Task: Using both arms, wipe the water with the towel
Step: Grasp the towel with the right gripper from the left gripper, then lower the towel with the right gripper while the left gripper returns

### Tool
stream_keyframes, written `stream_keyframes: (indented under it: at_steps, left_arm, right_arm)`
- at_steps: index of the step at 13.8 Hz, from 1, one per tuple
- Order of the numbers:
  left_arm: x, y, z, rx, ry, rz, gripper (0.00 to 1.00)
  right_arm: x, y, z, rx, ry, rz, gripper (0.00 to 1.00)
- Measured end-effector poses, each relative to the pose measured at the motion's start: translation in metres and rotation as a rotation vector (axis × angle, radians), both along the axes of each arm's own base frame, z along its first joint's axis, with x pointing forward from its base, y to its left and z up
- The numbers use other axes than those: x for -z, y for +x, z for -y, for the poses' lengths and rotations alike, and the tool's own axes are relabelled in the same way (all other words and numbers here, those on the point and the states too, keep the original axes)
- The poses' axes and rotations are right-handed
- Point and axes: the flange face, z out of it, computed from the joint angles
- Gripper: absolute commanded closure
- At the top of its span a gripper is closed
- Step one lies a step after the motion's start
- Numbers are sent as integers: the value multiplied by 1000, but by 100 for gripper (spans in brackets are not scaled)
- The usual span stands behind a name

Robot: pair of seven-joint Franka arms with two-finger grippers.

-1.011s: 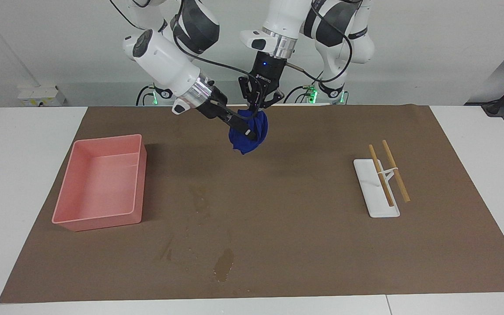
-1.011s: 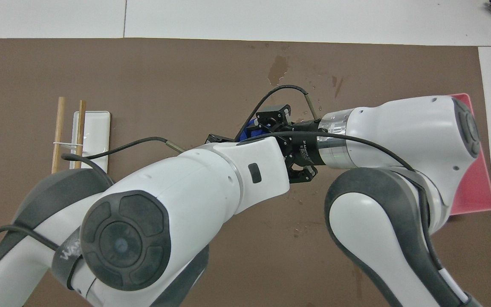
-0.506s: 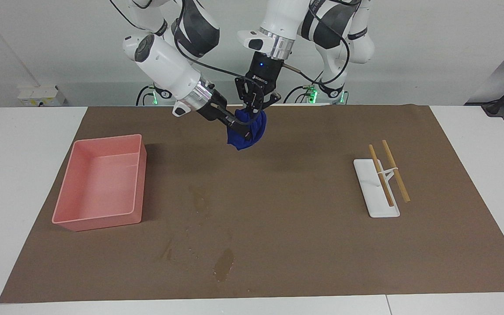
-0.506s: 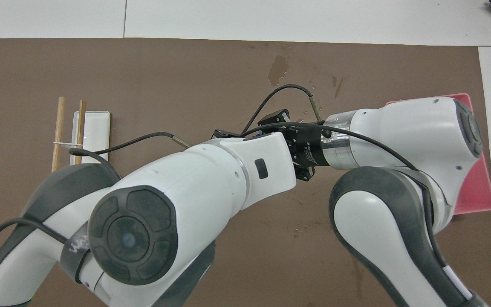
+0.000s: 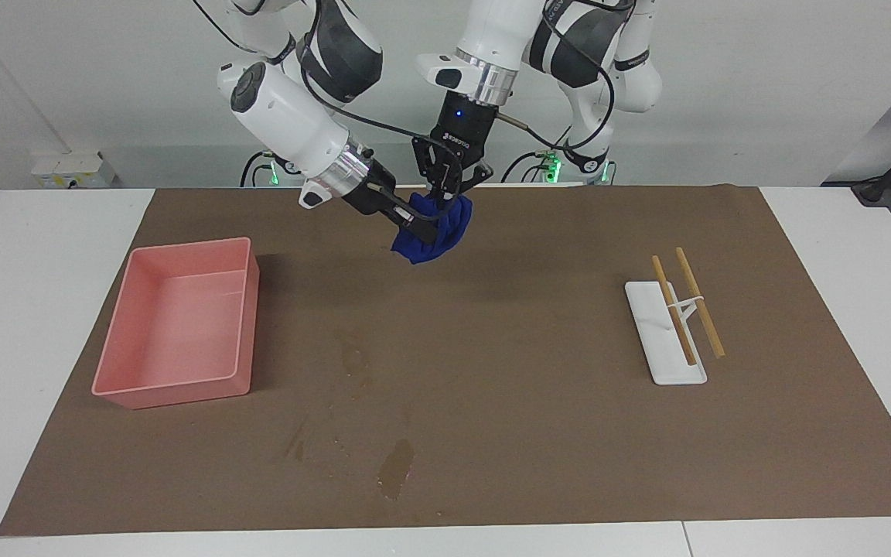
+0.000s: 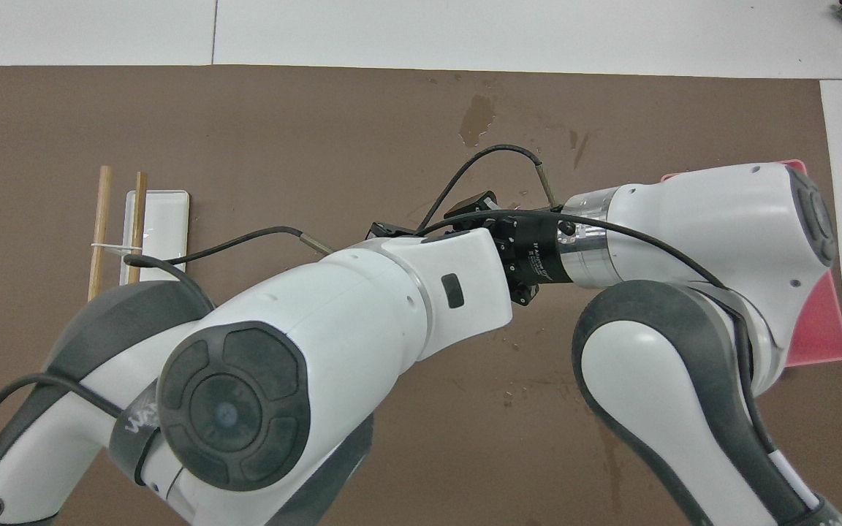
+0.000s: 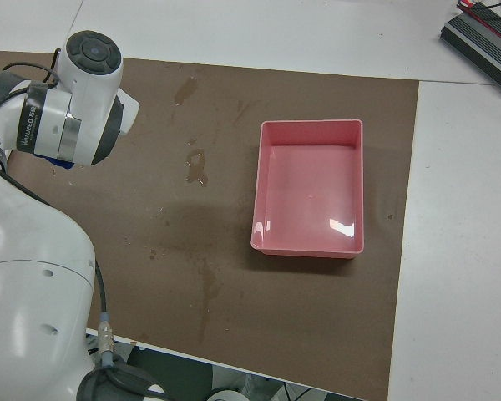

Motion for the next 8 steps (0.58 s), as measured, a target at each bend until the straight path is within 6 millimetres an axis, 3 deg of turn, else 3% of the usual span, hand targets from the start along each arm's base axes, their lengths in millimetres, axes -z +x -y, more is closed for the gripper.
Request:
stream_keyframes:
  at_steps: [5,8]
  left_arm:
    - [4,2,-4,6,24,-17,0]
    - [17,12,-23,-17,90,-85,0]
  right_arm:
    - [9,-4,12,-169,-28,17,100]
    - [17,-6,24,-344,-136,97,100]
